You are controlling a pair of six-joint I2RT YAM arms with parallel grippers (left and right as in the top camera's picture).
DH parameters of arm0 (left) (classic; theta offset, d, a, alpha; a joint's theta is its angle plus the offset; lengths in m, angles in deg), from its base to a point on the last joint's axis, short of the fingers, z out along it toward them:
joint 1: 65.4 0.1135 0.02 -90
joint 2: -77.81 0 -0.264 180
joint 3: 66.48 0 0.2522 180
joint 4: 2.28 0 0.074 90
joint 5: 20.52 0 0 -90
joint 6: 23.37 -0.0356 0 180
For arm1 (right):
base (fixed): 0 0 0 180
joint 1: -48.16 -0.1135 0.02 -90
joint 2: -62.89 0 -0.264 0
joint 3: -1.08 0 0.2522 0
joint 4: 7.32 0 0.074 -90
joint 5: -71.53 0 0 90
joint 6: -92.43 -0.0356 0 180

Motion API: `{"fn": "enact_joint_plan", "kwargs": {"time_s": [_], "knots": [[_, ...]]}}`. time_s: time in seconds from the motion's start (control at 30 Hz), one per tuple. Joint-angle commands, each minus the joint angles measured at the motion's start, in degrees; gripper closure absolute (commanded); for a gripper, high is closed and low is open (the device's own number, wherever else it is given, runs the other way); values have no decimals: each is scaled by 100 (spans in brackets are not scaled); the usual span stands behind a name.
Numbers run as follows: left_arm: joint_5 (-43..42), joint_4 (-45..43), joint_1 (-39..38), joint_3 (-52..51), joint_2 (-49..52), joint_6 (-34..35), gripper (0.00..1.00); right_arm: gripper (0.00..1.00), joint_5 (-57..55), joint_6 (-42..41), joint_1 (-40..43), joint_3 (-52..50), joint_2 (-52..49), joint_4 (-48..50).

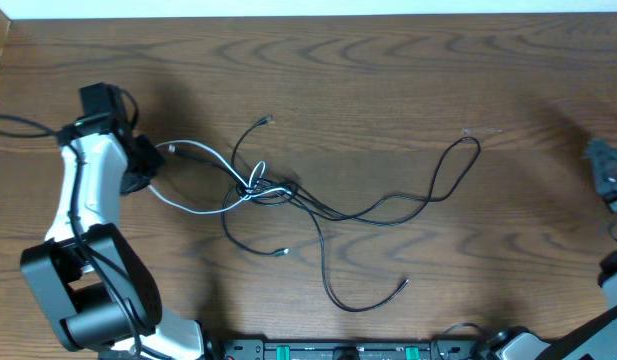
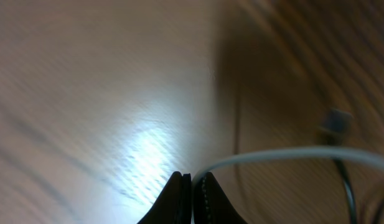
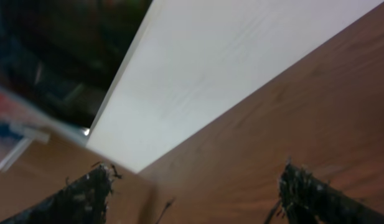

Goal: Untangle cables

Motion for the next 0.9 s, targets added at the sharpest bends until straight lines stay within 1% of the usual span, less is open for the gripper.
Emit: {"fn": "enact_joint_plan", "kwargs": {"time_s": [0.0,0.23,0.4,0.43,0.47,0.53,0.57,0.6,0.63,0.7,0.87], "knots": [[-323,-9,-391,-46,79,-535,93,13,44,457,-568,37,33,-210],[-326,-7,-1073,-46,79,-533,92,11,-11,1469,-1591,37,33,-1266],[-323,13,-1537,-46,79,-533,92,8,-409,2127,-2170,37,33,-2155],[-323,15,-1622,-46,79,-533,90,7,-505,2253,-2295,37,33,-2319],[-323,15,-1759,-46,79,-535,75,7,-682,2433,-2542,37,33,-2553],[-323,15,-1886,-46,79,-535,53,7,-815,2522,-2756,37,33,-2686],[-323,17,-1928,-46,79,-533,45,7,-874,2533,-2833,37,33,-2723],[-326,20,-1996,-46,79,-531,20,7,-929,2531,-2957,37,33,-2719],[-323,26,-2020,-46,79,-531,17,6,-951,2531,-2997,37,33,-2719],[-328,70,-2026,-46,72,-529,17,6,-1001,2533,-3058,37,33,-2721],[-326,439,-2026,-46,-96,-535,18,5,-1014,2533,-3189,37,33,-2763]]}}
